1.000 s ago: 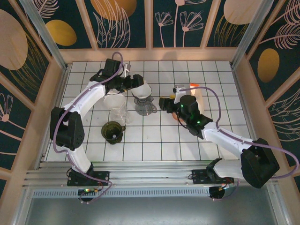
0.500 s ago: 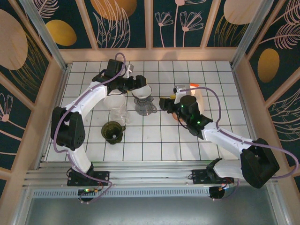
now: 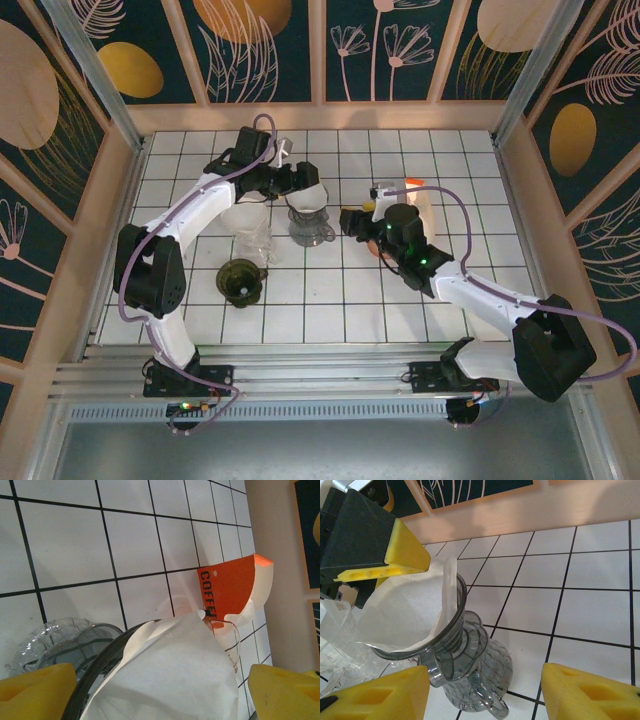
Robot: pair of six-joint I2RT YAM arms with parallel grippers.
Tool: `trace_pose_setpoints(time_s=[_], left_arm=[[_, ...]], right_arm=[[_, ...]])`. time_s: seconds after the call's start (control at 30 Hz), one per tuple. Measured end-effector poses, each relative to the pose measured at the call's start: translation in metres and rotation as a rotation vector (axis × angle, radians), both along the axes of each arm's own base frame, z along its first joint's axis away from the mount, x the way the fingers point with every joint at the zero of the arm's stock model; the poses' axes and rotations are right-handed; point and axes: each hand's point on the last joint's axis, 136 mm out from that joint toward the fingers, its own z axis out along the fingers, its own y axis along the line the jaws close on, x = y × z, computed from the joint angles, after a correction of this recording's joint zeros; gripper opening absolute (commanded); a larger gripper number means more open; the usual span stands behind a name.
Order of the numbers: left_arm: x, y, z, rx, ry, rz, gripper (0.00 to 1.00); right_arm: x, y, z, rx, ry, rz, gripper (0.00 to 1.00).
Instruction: Place the coffee filter in the dripper
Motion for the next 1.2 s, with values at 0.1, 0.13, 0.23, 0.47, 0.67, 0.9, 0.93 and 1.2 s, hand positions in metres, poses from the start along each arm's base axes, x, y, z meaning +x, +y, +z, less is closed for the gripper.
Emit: trace_pose_setpoints(time_s=[0.1,0.13,0.23,0.47,0.67,0.9,0.93,1.2], left_arm=[[0.003,0.002,0.001,0.012,-0.009,0.015,0.93],[0.005,0.003,0.002,0.019,-0.014,0.023,0.93],[0.010,0.006,0.007,0.030,-0.030,0.045,0.94],[0.024,0.016,0.017,0.074,-0.073,0.119,0.96],[0.036,0.039,0.022,0.106,-0.091,0.217,0.99],[0.030,0.080,0.094,0.063,-0.247,0.344,0.99],[0.024,0.083,0.107,0.049,-0.278,0.353,0.99],[-0.042,0.118,0.148,-0.012,-0.434,0.444,0.99]], right_arm=[[0.000,0.000,0.000,0.002,0.002,-0.001,0.64],[0.000,0.000,0.000,0.003,0.002,-0.001,0.64],[0.000,0.000,0.000,0.004,0.002,-0.001,0.65],[-0.002,-0.002,0.008,0.024,-0.006,-0.005,0.65],[-0.014,-0.010,0.016,0.049,-0.012,-0.006,0.65],[-0.036,-0.028,-0.002,0.032,0.068,-0.022,0.64],[-0.039,-0.031,-0.006,0.026,0.085,-0.031,0.64],[-0.056,-0.070,-0.054,-0.052,0.260,-0.186,0.64]])
